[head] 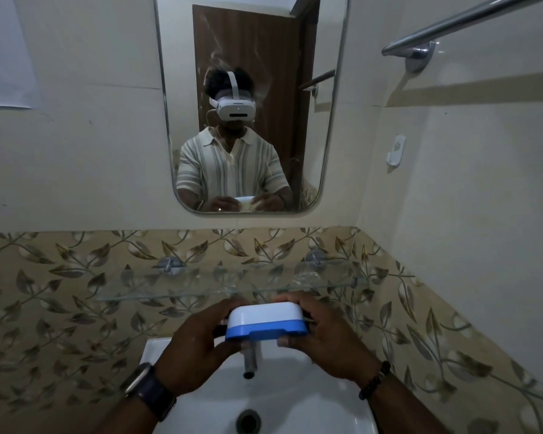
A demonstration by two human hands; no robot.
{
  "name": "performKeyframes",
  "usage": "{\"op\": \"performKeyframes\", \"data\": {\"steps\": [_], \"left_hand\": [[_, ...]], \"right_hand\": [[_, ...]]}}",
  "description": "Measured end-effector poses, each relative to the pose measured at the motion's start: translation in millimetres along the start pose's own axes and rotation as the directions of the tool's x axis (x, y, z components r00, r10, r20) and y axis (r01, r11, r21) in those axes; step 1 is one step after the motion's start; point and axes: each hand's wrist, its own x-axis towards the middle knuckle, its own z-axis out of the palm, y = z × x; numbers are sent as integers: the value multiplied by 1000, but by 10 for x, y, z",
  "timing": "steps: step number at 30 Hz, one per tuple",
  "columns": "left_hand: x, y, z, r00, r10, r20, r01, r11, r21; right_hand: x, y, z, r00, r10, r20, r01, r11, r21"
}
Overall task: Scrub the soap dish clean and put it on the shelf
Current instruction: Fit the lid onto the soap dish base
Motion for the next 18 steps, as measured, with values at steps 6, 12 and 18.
{"op": "performKeyframes", "data": {"steps": [6, 12, 18], "left_hand": [[4, 0, 55, 991, 116, -61, -113, 992, 61], [17, -15, 38, 984, 144, -106, -132, 985, 115], [57, 8, -18, 964, 247, -95, -221, 949, 226]], "right_hand": [[9, 40, -12, 989, -109, -101, 98, 989, -114], [37, 54, 25, 974, -174, -145, 154, 979, -137], [89, -1, 12, 973, -209, -96, 189, 965, -181]]}}
